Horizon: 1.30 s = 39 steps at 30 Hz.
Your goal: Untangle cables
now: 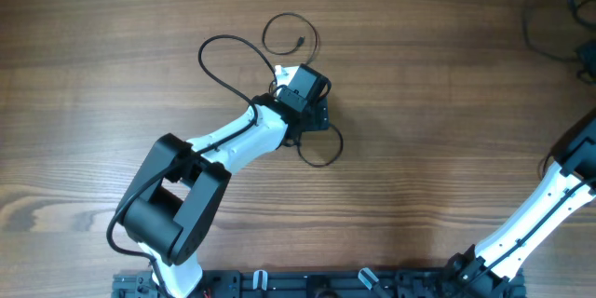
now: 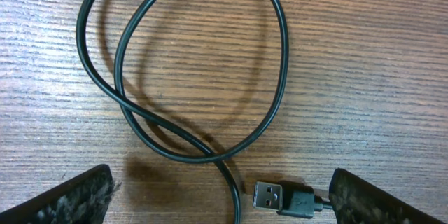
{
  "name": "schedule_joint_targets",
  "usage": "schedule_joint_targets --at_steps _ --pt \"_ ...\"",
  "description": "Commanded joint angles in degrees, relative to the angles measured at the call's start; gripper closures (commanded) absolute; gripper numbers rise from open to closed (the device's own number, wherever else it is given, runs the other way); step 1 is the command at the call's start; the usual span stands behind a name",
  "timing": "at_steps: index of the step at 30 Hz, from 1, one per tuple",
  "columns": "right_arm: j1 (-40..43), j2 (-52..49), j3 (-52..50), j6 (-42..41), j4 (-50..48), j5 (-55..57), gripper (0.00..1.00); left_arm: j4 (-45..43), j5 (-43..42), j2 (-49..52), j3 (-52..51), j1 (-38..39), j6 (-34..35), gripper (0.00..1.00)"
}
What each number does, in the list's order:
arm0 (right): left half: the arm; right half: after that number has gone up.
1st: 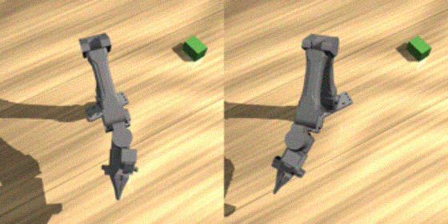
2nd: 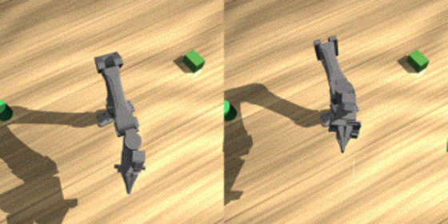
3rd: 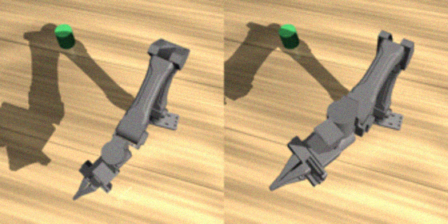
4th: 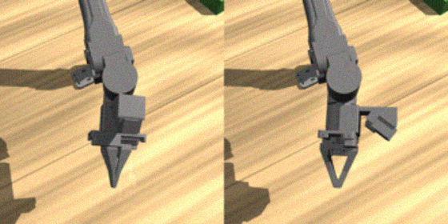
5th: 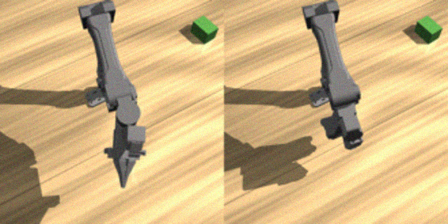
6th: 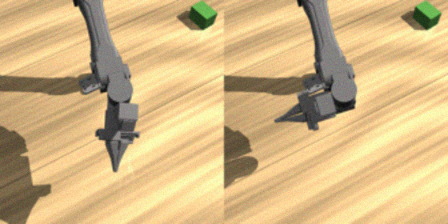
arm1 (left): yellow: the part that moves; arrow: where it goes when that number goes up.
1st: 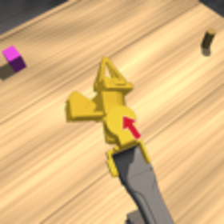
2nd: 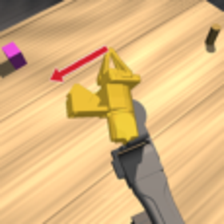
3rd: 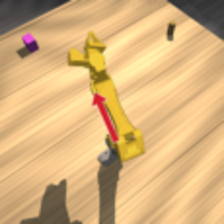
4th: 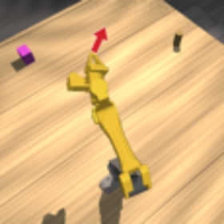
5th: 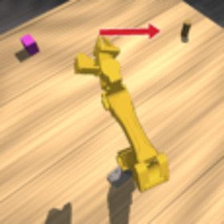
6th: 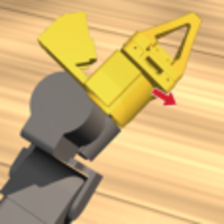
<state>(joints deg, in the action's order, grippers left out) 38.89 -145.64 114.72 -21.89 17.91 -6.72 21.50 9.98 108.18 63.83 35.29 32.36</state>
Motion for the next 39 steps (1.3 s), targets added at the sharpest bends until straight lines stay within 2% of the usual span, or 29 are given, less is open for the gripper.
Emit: schedule_joint_targets --at_steps 1,6,10,12,13,14,18,20,23,24,28,31,33,34,39 --pt "-2.9 -3.1 -5.7 -0.9 -8.6 -14.3 0.92 0.0 0.4 0.5 -0.1 -0.2 -0.7 0.00" --pt "-8.7 -3.1 -5.7 -2.6 -21.2 -11.0 0.87 -0.1 0.3 0.5 -0.1 -0.2 -0.6 0.00" --pt "-10.6 -2.6 -4.1 -2.5 -20.2 -8.7 0.87 -0.3 0.3 0.5 -0.1 -0.2 -0.6 0.00" --pt "-10.0 0.6 -3.7 -2.4 -16.6 -12.2 0.63 -0.2 0.3 0.5 -0.1 -0.2 -0.6 0.00" --pt "-9.7 2.4 -3.7 -2.0 -14.5 -12.7 0.22 -0.2 0.3 0.5 -0.1 -0.2 -0.6 0.00" --pt "-9.6 4.3 -3.7 -2.0 -11.7 -12.7 0.00 -0.2 0.3 0.5 -0.1 -0.2 -0.6 0.00" --pt "-10.6 15.8 -3.7 0.9 5.8 -19.0 0.00 -2.0 0.8 0.5 -0.1 -0.2 -0.7 0.00" --pt "-12.7 18.6 -3.7 1.1 13.3 -23.3 0.00 -2.4 0.7 -1.1 0.7 -0.9 -0.7 0.00" --pt "-18.7 18.9 -3.7 10.2 23.0 -33.5 0.00 2.5 2.6 -8.3 2.7 -4.9 -0.7 0.00" --pt "-21.6 18.9 -3.7 12.7 25.6 -33.9 0.00 4.4 3.7 -11.8 2.9 -7.1 -0.7 0.00" --pt "-33.9 18.7 -3.7 20.6 33.5 -32.7 0.00 12.8 4.0 -22.6 2.9 -16.5 -0.6 0.00" --pt "-44.6 18.6 -4.9 33.4 38.3 -31.7 0.00 20.7 4.0 -30.7 2.9 -26.4 -0.6 0.00" --pt "-50.9 18.6 -5.8 43.3 42.0 -31.2 0.00 22.8 4.0 -32.9 2.9 -30.3 -0.6 0.00" --pt "-54.1 18.6 -6.2 45.8 43.2 -29.5 0.00 23.8 4.0 -33.5 2.9 -32.3 -0.6 0.00" --pt "-67.4 18.5 -10.0 45.9 41.6 -13.1 0.01 24.7 4.0 -33.4 2.9 -35.9 -0.6 0.00"
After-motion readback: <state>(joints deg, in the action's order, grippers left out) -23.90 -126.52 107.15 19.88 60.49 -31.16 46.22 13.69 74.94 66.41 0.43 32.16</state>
